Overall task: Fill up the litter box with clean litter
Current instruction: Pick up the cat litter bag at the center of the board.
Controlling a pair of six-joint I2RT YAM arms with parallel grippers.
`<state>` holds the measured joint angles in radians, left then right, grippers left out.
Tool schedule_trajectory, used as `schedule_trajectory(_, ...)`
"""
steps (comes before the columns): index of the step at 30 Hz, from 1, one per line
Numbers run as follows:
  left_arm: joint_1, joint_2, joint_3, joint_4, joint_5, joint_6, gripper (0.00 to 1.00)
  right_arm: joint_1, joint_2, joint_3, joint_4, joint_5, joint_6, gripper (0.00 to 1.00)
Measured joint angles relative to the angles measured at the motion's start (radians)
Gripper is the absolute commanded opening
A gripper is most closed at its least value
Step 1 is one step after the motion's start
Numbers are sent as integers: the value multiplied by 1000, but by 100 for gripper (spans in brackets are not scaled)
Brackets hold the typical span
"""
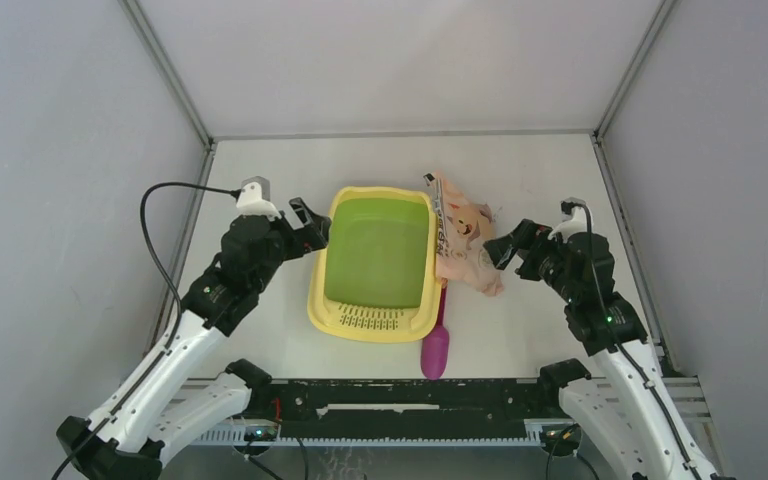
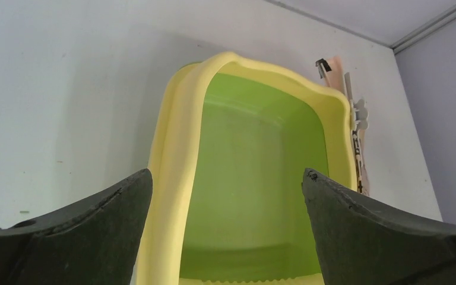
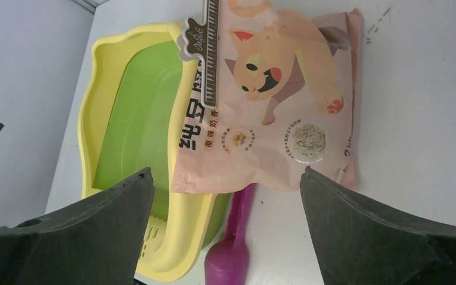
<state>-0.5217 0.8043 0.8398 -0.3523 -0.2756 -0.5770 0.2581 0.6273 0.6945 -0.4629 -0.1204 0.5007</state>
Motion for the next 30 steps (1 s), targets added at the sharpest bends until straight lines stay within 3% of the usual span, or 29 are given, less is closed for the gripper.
schedule_trajectory(6, 0, 9, 0, -12, 19, 0, 100, -56, 2, 0, -1, -82, -2, 99)
schedule_trajectory(23, 0, 18, 0, -8, 25, 10, 100, -60, 18, -23, 5, -179, -2, 99)
schedule_trajectory(30, 46, 111, 17, -13, 47, 27, 100, 76, 180, 81, -9, -138, -50, 96)
